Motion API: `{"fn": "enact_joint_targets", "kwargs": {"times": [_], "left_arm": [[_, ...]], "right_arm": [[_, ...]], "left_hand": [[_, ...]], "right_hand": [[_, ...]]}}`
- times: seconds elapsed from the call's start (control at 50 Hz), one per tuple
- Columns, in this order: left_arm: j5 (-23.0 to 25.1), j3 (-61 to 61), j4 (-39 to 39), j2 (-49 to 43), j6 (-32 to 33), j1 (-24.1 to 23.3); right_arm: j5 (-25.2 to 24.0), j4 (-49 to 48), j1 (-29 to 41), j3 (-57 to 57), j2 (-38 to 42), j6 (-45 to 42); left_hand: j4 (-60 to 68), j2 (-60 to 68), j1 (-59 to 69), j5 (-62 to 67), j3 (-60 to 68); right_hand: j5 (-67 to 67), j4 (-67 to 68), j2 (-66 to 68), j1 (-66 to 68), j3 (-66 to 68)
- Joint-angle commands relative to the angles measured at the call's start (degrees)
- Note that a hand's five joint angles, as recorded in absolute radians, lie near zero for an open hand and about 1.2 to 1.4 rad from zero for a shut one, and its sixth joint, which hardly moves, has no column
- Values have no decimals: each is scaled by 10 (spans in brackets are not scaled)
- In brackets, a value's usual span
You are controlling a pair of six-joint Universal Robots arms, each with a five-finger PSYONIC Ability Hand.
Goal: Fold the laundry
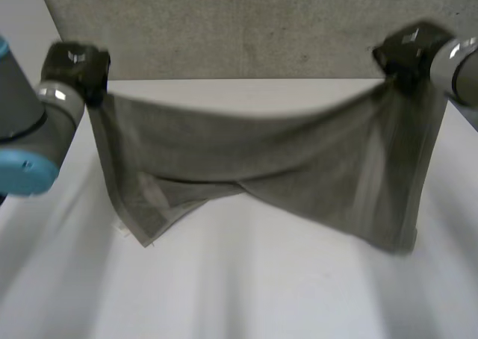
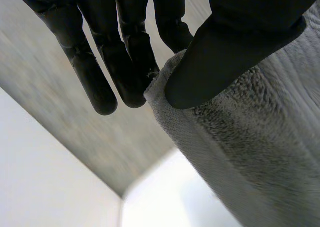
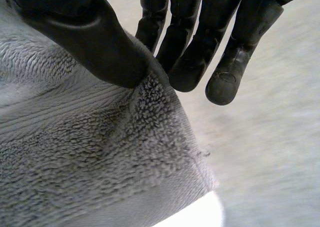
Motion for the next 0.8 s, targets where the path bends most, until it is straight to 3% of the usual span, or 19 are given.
{"fn": "enact_joint_targets", "kwargs": {"times": [0.02, 0.04, 0.08, 0.14, 0.22, 0.36, 0.54, 0.68, 0.8], "left_arm": [[-30, 178, 109, -13, -92, -22], [-30, 178, 109, -13, -92, -23], [-56, 176, 174, 21, -155, -21], [-62, 168, 186, 31, -172, -22], [-62, 118, 158, 29, -171, -21], [-58, 9, 125, 9, -168, -20], [10, -201, 144, 11, -89, -17], [66, -344, 201, 70, -9, -1], [80, -381, 220, 121, 0, 17]], "right_arm": [[70, -155, 27, -231, 40, 58], [83, -188, 34, -244, 27, 88], [90, -200, 33, -241, 8, 114], [73, -190, 31, -201, -25, 139], [13, -133, 30, -73, -48, 113], [-6, -58, 31, 97, -49, 37], [-20, -72, 14, 341, -60, 12], [-40, -131, -13, 446, -116, 10], [-71, -158, -35, 502, -184, 12]], "left_hand": [[102, 103, 108, 109, 104], [102, 103, 108, 109, 104], [102, 103, 108, 109, 104], [102, 103, 108, 109, 104], [102, 103, 108, 109, 104], [102, 103, 108, 109, 104], [102, 103, 108, 109, 104], [102, 103, 108, 109, 104], [102, 103, 108, 109, 104]], "right_hand": [[30, 31, 33, 37, 30], [30, 31, 33, 37, 30], [30, 31, 33, 37, 30], [30, 31, 33, 37, 30], [30, 31, 33, 37, 30], [30, 31, 33, 37, 30], [30, 31, 33, 37, 30], [30, 31, 33, 37, 30], [30, 31, 33, 37, 30]]}}
